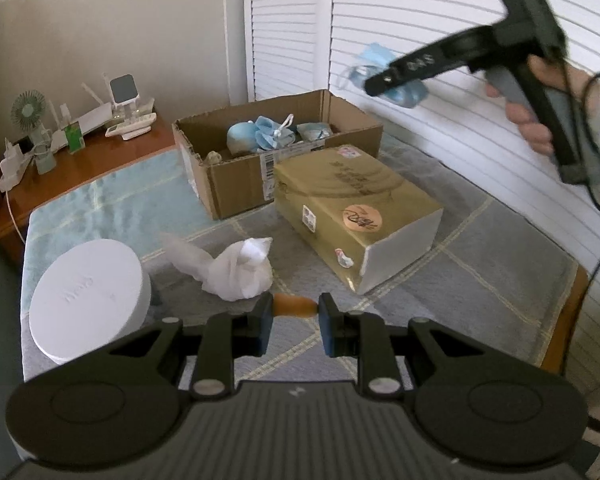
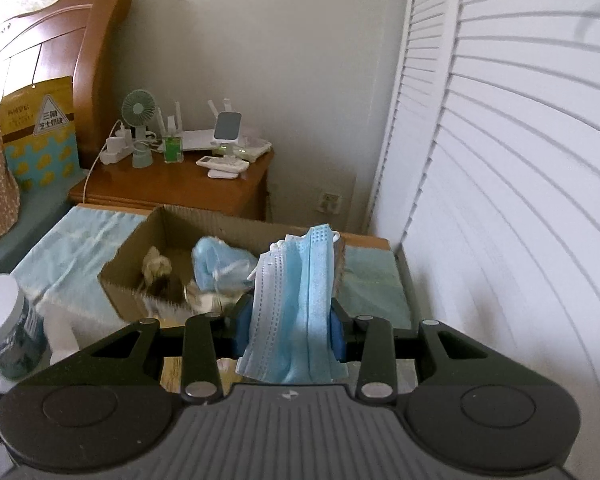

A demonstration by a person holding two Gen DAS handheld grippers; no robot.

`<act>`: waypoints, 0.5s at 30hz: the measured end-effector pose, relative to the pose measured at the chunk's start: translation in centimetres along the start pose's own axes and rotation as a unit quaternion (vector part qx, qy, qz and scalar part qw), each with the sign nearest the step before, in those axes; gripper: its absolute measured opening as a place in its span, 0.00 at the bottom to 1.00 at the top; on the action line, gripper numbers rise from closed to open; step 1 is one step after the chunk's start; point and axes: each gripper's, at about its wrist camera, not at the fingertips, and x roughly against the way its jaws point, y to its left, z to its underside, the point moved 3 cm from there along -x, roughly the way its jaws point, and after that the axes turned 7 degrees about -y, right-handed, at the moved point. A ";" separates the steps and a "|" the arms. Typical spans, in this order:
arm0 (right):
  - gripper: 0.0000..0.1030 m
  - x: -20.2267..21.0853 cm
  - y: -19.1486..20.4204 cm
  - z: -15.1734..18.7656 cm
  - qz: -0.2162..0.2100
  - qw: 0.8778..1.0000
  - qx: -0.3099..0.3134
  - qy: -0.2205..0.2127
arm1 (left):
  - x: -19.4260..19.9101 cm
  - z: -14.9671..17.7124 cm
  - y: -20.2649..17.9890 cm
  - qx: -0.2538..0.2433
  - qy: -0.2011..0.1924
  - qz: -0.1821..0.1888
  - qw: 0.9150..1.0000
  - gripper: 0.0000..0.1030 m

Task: Organize soft objects
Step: 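Carry the folded blue mask with the right tool into the cardboard box and release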

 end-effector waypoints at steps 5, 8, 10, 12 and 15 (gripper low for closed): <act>0.42 -3.7 0.0 -1.2 -0.005 1.000 0.000 0.005 | -0.6 -0.2 0.6 0.003 0.007 -0.003 1.000 0.22; 0.43 -5.6 0.0 -1.7 -0.009 1.000 -0.002 0.007 | -0.9 -0.5 0.7 0.003 0.008 -0.004 1.000 0.22; 0.62 -6.9 -0.2 -1.7 -0.008 1.000 -0.002 0.013 | -1.1 -0.7 0.8 0.004 0.007 -0.004 1.000 0.22; 0.84 -7.6 -0.4 -1.5 0.000 1.000 -0.006 0.010 | -1.1 -0.9 0.8 0.005 0.004 -0.003 1.000 0.22; 0.95 -7.3 -0.5 -0.9 -0.001 1.000 -0.011 0.006 | -1.2 -1.2 0.8 0.005 0.002 -0.004 1.000 0.22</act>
